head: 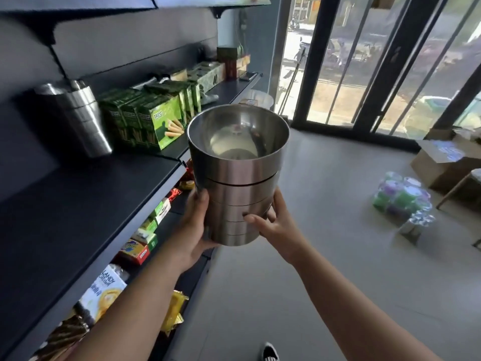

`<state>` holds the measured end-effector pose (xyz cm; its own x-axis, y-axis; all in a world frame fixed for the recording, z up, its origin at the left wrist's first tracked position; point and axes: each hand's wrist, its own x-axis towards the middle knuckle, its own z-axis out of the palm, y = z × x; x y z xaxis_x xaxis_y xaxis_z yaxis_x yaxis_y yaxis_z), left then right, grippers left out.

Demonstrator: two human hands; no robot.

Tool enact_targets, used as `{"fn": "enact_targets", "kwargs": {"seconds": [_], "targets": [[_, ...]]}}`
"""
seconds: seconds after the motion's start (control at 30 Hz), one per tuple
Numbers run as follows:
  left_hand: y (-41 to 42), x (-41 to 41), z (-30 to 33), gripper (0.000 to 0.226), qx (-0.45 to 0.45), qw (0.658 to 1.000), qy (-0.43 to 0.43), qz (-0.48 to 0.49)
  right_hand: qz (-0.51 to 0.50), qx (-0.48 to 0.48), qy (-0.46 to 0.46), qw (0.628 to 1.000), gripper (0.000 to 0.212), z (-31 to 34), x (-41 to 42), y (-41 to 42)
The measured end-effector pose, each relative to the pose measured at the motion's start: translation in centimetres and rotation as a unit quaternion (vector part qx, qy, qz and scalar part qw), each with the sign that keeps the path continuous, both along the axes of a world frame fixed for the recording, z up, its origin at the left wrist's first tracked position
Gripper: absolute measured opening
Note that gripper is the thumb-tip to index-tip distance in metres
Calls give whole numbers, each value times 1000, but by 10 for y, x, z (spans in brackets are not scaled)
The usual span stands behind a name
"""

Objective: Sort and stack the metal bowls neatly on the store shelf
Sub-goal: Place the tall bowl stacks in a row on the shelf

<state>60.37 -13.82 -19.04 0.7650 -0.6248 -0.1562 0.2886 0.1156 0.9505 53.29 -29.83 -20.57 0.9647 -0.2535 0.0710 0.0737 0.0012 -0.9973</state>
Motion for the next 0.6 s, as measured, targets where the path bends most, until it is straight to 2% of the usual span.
{"fn": "enact_targets", "kwargs": {"seconds": [0.07, 0.13, 0.2, 0.27, 0.4, 0.6], "targets": [[0, 21, -1, 112, 2, 1000, 15, 26, 31, -1, 3, 999, 113, 0, 29, -6], [1, 38, 0, 108, -1, 997, 18, 70, 75, -9, -4, 997, 107, 0, 60, -10], [1, 52, -1, 98, -5, 991, 25, 132, 120, -17, -9, 993, 98, -1, 91, -13], [2, 63, -1, 89, -7, 981, 29, 192, 166, -16, -13, 986, 102, -1, 121, -14], [14, 87, 1, 110, -16, 958, 47, 282, 267, -17, -15, 963, 95, 2, 177, -1], [53, 119, -4, 120, -19, 924, 44, 380, 366, -19, -29, 930, 91, 0, 244, 46]]}}
